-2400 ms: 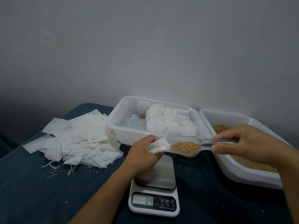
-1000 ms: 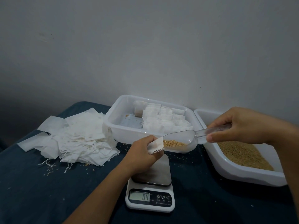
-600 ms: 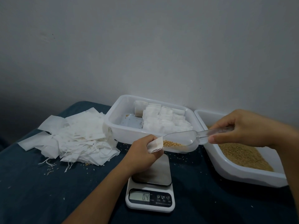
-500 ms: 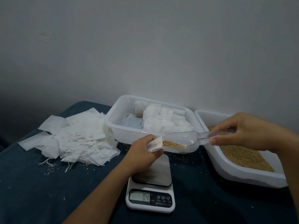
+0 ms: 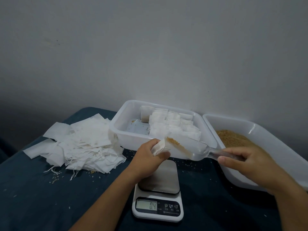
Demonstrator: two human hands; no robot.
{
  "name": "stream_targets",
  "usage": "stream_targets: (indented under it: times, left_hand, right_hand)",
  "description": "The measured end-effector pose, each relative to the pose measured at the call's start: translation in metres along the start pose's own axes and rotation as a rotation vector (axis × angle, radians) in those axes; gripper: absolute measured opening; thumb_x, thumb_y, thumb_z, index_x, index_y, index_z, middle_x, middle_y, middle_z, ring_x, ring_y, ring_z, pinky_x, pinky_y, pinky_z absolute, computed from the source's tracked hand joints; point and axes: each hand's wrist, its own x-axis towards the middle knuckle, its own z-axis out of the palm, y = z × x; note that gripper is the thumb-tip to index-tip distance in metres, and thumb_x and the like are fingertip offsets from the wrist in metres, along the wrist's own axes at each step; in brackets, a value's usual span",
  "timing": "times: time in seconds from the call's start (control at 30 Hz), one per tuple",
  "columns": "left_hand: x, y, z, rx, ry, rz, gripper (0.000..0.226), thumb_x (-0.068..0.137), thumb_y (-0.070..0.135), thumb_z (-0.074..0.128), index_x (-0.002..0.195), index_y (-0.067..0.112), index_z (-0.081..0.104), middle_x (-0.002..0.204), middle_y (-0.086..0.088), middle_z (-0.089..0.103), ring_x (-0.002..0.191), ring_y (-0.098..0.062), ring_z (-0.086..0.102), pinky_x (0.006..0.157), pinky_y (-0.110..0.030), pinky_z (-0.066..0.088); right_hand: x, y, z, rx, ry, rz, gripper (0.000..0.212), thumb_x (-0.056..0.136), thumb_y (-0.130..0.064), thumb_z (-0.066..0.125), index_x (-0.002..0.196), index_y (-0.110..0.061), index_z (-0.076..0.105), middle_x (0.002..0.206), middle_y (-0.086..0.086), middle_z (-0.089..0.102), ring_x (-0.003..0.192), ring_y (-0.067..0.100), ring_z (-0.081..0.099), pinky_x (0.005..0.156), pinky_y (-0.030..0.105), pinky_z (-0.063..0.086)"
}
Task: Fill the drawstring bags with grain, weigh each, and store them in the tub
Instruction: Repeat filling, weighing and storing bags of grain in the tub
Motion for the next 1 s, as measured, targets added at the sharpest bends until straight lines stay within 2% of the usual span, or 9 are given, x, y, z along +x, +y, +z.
stream_targets:
  times: [0.17,0.27,0.4,0.53,0.7,0.77,0.87,0.93,1.0]
  left_hand:
    - [0.0,0.0,0.001,-0.177,-0.007,-0.088,0.011,0.088,0.027,0.08,0.096,0.028,0.073,0.074,0.016,0.066,0.065,0.002,0.057,0.06,-0.015,0.044]
    - [-0.001,0.004,0.001,-0.342,-0.083,-0.157,0.019,0.081,0.03,0.077,0.099,0.032,0.077,0.08,0.01,0.067,0.074,-0.005,0.058,0.063,-0.023,0.044]
    - [-0.003,0.006,-0.002,-0.455,-0.248,-0.2,0.025,0.079,0.026,0.073,0.103,0.031,0.08,0.088,0.007,0.067,0.081,-0.007,0.06,0.07,-0.025,0.047]
    - [-0.008,0.008,0.001,-0.608,-0.387,-0.233,0.03,0.074,0.023,0.076,0.103,0.029,0.08,0.094,0.0,0.066,0.08,-0.009,0.062,0.067,-0.023,0.047]
    - [-0.01,0.007,0.007,-0.617,-0.474,-0.241,0.027,0.086,0.021,0.069,0.11,0.03,0.078,0.101,0.002,0.071,0.089,-0.01,0.067,0.072,-0.025,0.05]
    - [-0.01,0.006,0.006,-0.591,-0.454,-0.214,0.028,0.091,0.022,0.066,0.116,0.03,0.077,0.112,-0.002,0.073,0.103,-0.016,0.07,0.081,-0.029,0.055]
    - [-0.004,0.002,0.007,-0.493,-0.325,-0.112,0.036,0.094,0.028,0.071,0.129,0.019,0.072,0.129,-0.013,0.071,0.123,-0.032,0.067,0.099,-0.042,0.057]
    - [-0.001,0.0,0.008,-0.41,-0.181,-0.042,0.033,0.096,0.031,0.073,0.124,0.012,0.074,0.122,-0.019,0.073,0.119,-0.039,0.067,0.104,-0.052,0.054]
    - [0.0,-0.001,0.009,-0.342,-0.059,-0.018,0.024,0.097,0.033,0.073,0.11,0.014,0.079,0.107,-0.015,0.077,0.102,-0.031,0.072,0.097,-0.051,0.056]
  right_hand:
    - [0.011,0.014,0.04,0.263,0.155,-0.059,0.033,0.075,-0.066,0.081,0.099,-0.042,0.08,0.088,-0.013,0.079,0.073,-0.001,0.071,0.066,0.017,0.051]
    - [0.03,0.011,0.067,0.323,0.17,-0.075,0.047,0.063,-0.071,0.081,0.09,-0.033,0.076,0.073,-0.011,0.07,0.058,-0.003,0.059,0.052,0.015,0.046]
    - [0.053,-0.001,0.098,0.365,0.052,-0.103,0.04,0.068,-0.06,0.083,0.085,-0.028,0.067,0.079,-0.008,0.068,0.066,0.001,0.06,0.061,0.02,0.048]
    - [0.061,-0.001,0.112,0.458,-0.039,-0.17,0.031,0.078,-0.044,0.086,0.1,-0.027,0.071,0.112,0.0,0.078,0.104,0.017,0.075,0.09,0.04,0.062]
    - [0.057,0.003,0.118,0.483,0.05,-0.247,0.026,0.084,-0.031,0.085,0.088,-0.021,0.062,0.083,0.008,0.071,0.076,0.024,0.071,0.068,0.037,0.059]
    - [0.054,0.002,0.119,0.489,0.107,-0.272,0.026,0.085,-0.028,0.085,0.086,-0.021,0.061,0.083,0.013,0.07,0.076,0.031,0.071,0.066,0.043,0.062]
    - [0.053,0.003,0.12,0.441,0.191,-0.312,0.025,0.088,-0.025,0.084,0.082,-0.025,0.059,0.073,-0.005,0.063,0.067,0.011,0.063,0.061,0.023,0.055]
    - [0.053,0.006,0.121,0.415,0.237,-0.31,0.027,0.09,-0.025,0.083,0.082,-0.022,0.057,0.07,-0.008,0.059,0.063,0.003,0.057,0.058,0.018,0.05]
    - [0.053,0.01,0.122,0.388,0.27,-0.301,0.025,0.091,-0.026,0.081,0.085,-0.019,0.058,0.07,-0.01,0.059,0.06,0.0,0.055,0.056,0.014,0.047]
